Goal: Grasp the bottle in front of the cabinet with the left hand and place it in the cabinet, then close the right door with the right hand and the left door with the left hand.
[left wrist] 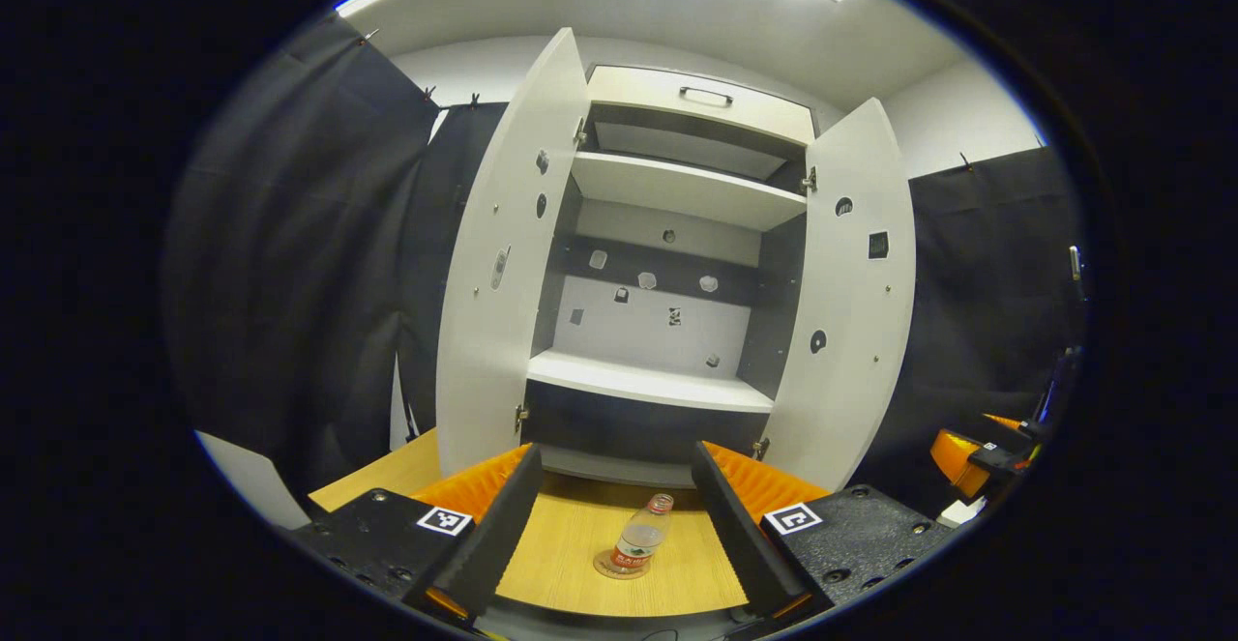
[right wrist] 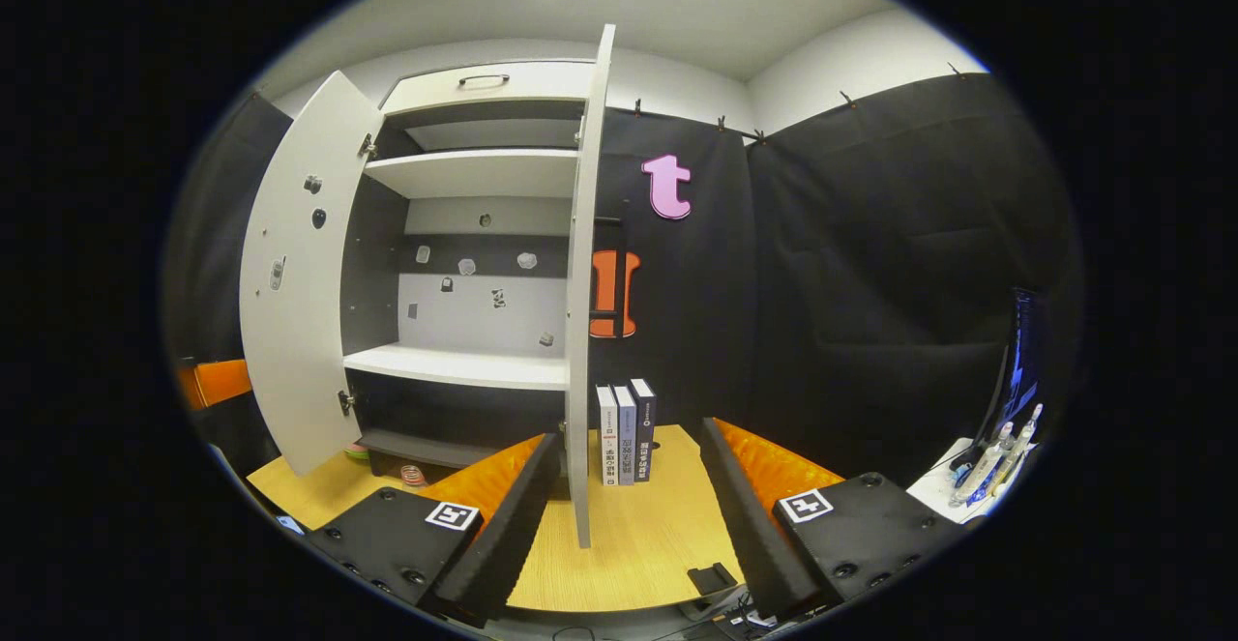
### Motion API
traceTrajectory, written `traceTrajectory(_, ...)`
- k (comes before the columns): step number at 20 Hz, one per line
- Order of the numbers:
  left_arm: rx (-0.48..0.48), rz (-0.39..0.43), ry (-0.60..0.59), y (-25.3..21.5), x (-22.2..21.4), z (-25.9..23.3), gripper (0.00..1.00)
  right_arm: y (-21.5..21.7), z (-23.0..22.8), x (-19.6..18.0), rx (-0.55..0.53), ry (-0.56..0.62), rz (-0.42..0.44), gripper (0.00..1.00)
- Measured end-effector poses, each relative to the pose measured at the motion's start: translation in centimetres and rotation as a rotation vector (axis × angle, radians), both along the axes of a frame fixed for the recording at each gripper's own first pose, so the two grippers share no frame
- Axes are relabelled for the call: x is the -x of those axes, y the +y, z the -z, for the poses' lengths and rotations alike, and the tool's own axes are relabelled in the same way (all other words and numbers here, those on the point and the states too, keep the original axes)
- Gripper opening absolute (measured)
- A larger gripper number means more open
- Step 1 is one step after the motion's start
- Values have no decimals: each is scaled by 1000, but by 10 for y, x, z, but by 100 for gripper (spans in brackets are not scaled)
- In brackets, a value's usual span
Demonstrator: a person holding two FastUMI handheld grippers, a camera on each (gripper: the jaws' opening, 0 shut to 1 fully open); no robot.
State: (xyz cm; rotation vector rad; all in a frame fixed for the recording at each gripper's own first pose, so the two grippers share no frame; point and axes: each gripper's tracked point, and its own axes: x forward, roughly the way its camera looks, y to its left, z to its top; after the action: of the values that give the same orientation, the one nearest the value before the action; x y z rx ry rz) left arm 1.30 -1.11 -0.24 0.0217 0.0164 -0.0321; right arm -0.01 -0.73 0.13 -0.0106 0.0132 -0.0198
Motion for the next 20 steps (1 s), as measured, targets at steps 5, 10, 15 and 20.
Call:
traceTrajectory(5,-9,2,9,0,0,2,95,1,2,-1,3,14,-6,97)
traceTrajectory(10,-1,6,28,-2,-5,11,95,2,3,-4,9,25,-10,97)
traceTrajectory(15,3,21,61,-10,-18,34,95,1,4,-5,11,37,-6,97)
traceTrajectory(20,-24,37,82,-16,-40,76,95,0,2,-8,0,49,1,97)
